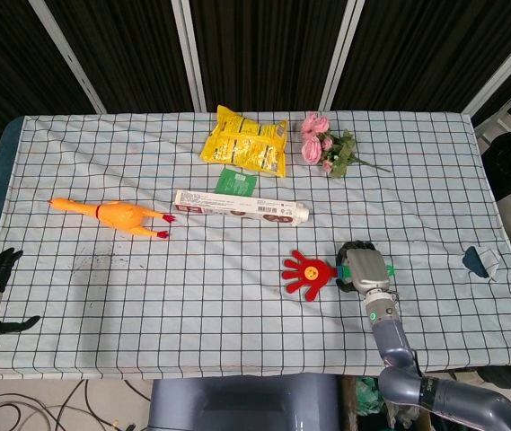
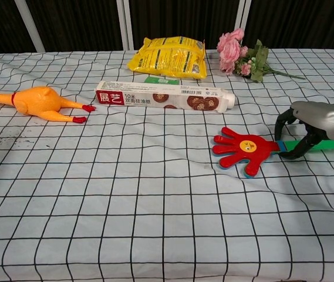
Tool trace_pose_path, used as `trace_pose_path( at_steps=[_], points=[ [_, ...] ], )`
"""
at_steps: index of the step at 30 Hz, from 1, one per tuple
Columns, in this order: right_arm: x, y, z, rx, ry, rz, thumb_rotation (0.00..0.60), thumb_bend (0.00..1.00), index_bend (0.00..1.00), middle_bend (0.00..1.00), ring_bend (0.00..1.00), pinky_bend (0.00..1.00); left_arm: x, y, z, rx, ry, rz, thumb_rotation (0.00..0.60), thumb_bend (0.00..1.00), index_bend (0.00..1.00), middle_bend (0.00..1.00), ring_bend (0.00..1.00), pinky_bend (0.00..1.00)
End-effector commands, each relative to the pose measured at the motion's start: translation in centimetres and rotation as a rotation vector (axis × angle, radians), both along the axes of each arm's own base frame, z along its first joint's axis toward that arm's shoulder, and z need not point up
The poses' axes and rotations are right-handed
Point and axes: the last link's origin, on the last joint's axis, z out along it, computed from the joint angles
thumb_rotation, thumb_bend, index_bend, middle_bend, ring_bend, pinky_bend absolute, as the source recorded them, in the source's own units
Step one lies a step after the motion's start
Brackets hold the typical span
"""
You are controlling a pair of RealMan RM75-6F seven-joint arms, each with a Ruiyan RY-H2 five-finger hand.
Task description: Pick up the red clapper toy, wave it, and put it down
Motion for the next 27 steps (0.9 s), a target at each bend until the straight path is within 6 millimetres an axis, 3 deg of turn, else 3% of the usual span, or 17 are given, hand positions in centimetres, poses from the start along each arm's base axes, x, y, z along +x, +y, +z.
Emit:
trace_pose_path(
  at_steps=[1,8,20,27],
  points=[
    [0.0,0.0,0.0,0.001,-0.003,0.001,0.6,0.32,0.56,0.26,0.16,0.15,0.0,0.0,0.0,-0.001,-0.001,0.0,0.6,0.0,0.0,0.0,0.0,0.0],
    [0.2,0.1,0.2,-0.008,-0.022,0.013,0.6,0.35,0.61,0.32,0.23,0.18,0.0,0.0,0.0,-0.001,0.0,0.0,0.6,0.0,0.0,0.0,0.0,0.0],
    [1.8,0.3,1.0,-0.033,-0.146,0.056,0.6,0.4,0.71,0.55,0.47,0.41,0.0,0.0,0.0,0.0,0.004,0.0,0.6,0.0,0.0,0.0,0.0,0.0],
    [3.1,0.9,1.7,-0.038,-0.222,0.078,0.6,0.43,0.75,0.65,0.61,0.64,-0.1,-0.1,0.1,0.005,0.009,-0.002,0.6,0.0,0.0,0.0,0.0,0.0]
  ],
)
